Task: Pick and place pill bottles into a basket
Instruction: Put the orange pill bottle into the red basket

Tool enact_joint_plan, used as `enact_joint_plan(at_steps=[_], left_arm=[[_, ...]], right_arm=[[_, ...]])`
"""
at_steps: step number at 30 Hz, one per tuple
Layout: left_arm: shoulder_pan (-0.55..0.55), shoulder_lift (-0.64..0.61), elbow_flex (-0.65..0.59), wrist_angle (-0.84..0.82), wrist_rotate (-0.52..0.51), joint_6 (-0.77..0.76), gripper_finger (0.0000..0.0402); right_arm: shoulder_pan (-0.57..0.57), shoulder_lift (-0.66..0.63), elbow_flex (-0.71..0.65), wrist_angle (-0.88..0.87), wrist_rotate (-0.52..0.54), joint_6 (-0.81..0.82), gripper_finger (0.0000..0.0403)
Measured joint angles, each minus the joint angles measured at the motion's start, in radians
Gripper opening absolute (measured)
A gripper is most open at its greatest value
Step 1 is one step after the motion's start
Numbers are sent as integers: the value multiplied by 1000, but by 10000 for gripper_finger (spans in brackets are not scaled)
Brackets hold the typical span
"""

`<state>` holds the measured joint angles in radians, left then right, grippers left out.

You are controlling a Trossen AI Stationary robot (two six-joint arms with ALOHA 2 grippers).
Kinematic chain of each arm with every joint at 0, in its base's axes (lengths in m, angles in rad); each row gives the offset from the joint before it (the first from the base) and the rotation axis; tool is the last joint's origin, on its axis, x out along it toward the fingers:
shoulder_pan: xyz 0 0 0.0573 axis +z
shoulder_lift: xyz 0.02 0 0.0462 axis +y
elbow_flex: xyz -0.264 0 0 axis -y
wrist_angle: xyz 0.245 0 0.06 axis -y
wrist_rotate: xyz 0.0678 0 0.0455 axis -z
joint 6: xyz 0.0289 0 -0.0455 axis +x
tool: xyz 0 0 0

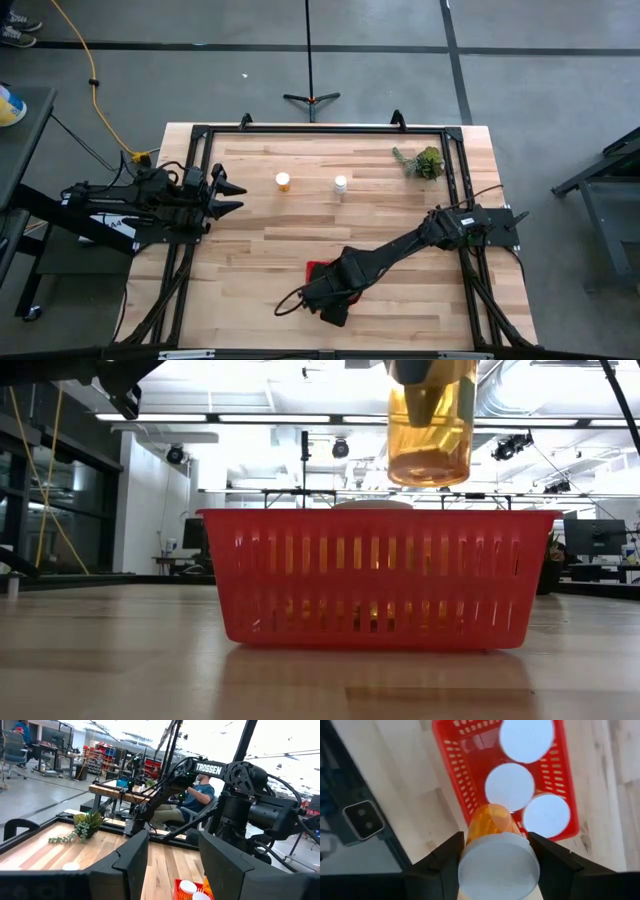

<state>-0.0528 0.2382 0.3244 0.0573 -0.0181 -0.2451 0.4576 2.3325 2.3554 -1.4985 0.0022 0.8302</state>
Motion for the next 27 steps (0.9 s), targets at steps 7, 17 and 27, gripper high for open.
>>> enact_joint_plan(at_steps=[7, 17, 27], left_arm=[[0, 0, 0, -1, 0, 0, 211], [0, 0, 0, -8, 0, 0, 211], [0, 0, 0, -7, 0, 0, 211]], right_arm=[[10, 0, 0, -8, 17, 34, 218], [29, 0, 1, -9, 20, 76, 194], [48, -1, -15, -15, 49, 90, 201]])
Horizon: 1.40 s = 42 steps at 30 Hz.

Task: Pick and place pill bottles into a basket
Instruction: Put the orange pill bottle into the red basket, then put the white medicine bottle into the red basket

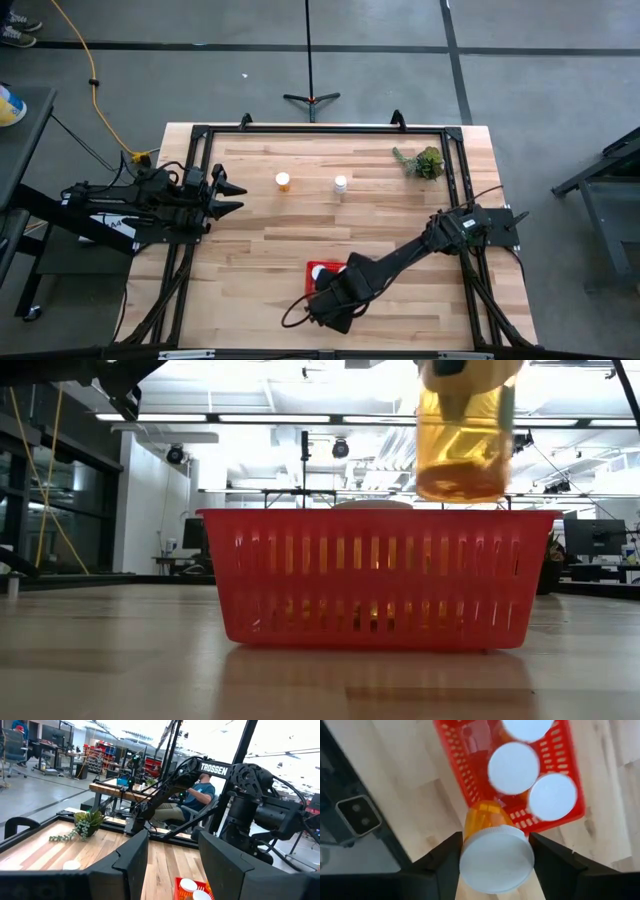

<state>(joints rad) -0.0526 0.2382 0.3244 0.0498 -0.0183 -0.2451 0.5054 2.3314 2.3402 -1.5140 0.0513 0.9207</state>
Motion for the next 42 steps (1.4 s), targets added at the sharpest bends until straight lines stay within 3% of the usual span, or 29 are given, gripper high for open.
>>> enact_joint_plan(at_steps=[6, 13, 22, 29, 33, 42], left_arm=[[0, 0, 0, 0, 0, -16, 211], [0, 0, 0, 0, 5, -23, 211], [0, 0, 0, 0, 8, -23, 211], [0, 0, 0, 0, 8, -23, 211], [0, 0, 0, 0, 8, -23, 211], [0, 0, 0, 0, 8, -23, 211]], right_arm=[[-14, 0, 0, -4, 23, -3, 193], [-17, 4, 0, -16, 45, -8, 226], [-23, 6, 0, -34, 61, -5, 134], [-46, 6, 0, -39, 134, -10, 70], [-63, 6, 0, -39, 230, -30, 50], [-146, 6, 0, -41, 253, -88, 57]])
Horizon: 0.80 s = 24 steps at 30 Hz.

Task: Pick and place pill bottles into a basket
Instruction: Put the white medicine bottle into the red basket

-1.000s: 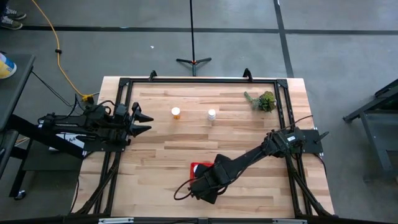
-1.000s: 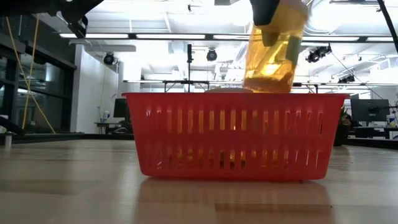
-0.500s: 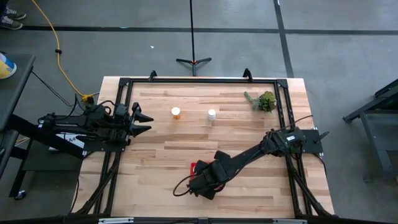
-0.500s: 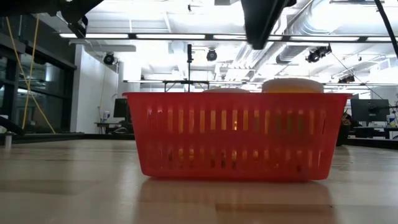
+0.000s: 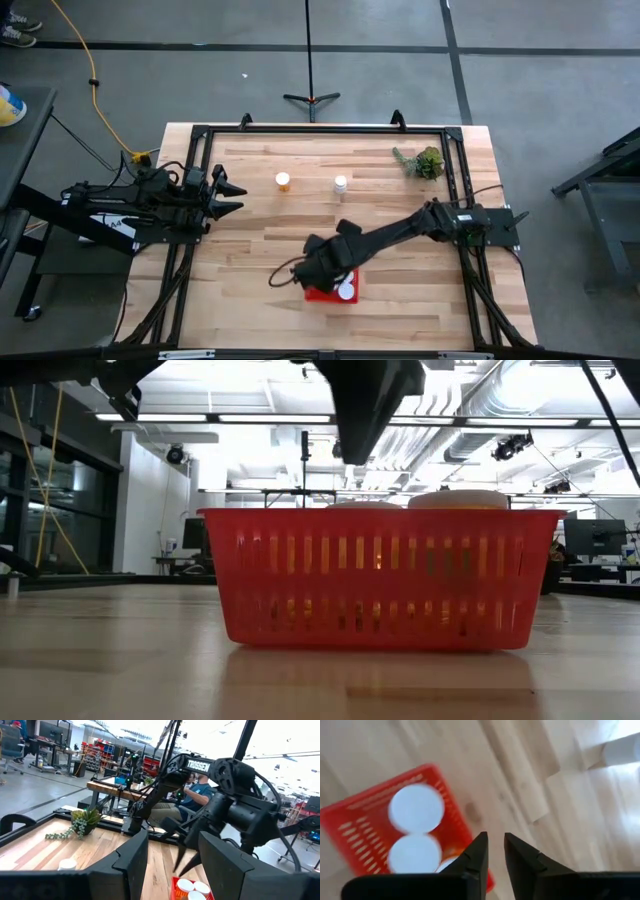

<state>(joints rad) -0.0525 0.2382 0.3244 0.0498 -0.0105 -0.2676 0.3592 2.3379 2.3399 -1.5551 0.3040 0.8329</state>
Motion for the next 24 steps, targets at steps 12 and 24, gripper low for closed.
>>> enact_joint_plan(at_steps=[12, 24], left_arm=[[0, 0, 0, 1, -46, 27, 211], [0, 0, 0, 2, -46, 44, 211]], right_arm=[[-216, 0, 0, -12, -69, -237, 171], [-475, 1, 0, -16, -160, -444, 297]])
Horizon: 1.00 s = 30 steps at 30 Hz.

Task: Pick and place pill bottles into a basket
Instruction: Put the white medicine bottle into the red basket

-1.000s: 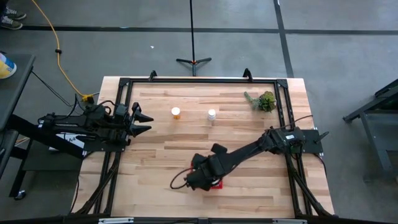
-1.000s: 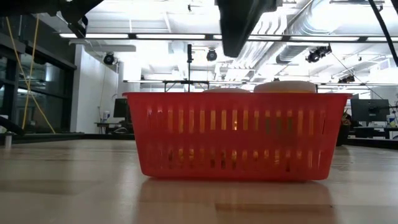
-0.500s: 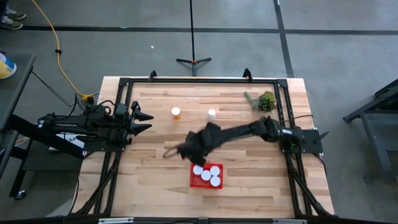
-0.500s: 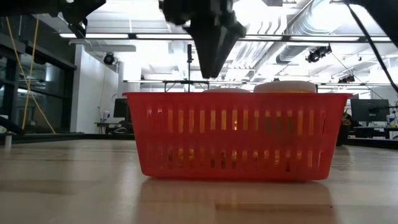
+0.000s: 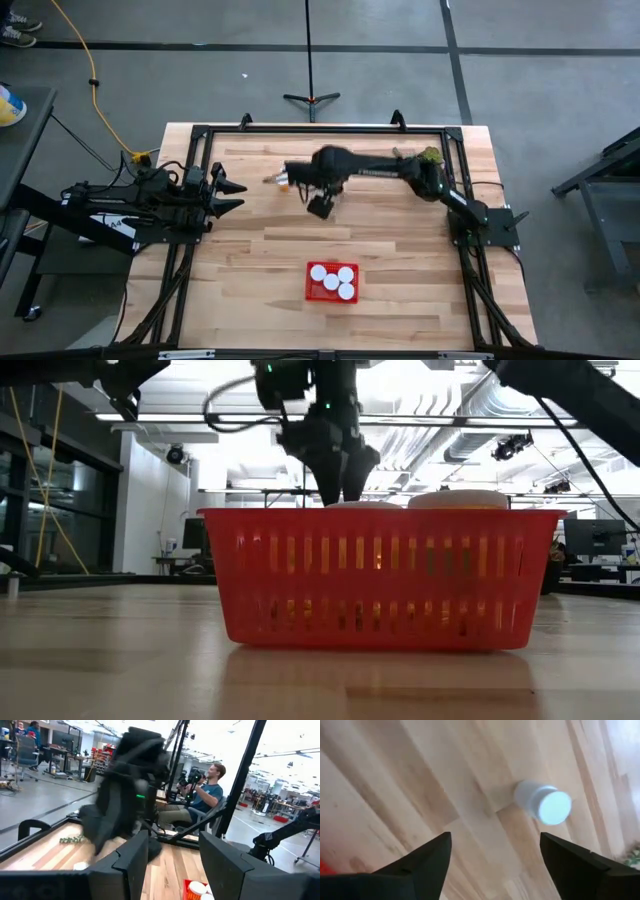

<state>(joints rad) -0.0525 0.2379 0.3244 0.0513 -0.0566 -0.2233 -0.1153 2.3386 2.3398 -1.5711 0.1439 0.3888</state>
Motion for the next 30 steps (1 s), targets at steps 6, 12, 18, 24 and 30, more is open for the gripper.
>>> enact_joint_plan(at_steps=[6, 12, 18, 24, 30], left_arm=[[0, 0, 0, 0, 16, 8, 211], [0, 0, 0, 0, 31, 8, 211], [0, 0, 0, 4, 48, -18, 211], [0, 0, 0, 4, 48, -43, 211], [0, 0, 0, 3, 50, -44, 211]], right_arm=[[-109, 6, 0, 13, -42, -12, 307], [-150, 47, 0, 28, -103, -20, 308], [-166, 70, 0, 9, -99, -32, 308], [-205, 70, 0, 1, -108, -31, 308], [-225, 70, 0, 0, -171, -18, 308]])
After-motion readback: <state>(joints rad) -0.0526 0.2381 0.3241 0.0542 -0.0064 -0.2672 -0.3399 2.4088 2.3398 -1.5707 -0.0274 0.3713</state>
